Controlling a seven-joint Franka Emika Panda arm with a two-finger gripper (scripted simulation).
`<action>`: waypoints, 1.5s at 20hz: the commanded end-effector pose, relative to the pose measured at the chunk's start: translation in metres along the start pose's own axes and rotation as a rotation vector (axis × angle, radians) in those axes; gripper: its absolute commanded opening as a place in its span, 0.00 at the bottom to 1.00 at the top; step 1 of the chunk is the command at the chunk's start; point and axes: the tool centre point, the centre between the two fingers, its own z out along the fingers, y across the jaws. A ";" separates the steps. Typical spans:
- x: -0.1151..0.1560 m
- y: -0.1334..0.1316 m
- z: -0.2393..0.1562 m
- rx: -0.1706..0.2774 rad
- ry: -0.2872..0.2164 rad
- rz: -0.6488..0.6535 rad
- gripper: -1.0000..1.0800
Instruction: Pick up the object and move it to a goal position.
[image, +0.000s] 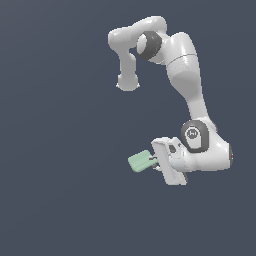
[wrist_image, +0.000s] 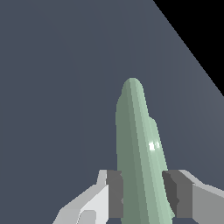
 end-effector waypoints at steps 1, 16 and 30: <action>0.000 0.000 0.000 0.000 0.000 0.000 0.00; 0.003 0.006 -0.004 0.000 0.001 0.000 0.00; 0.033 0.075 -0.052 -0.003 0.007 0.001 0.00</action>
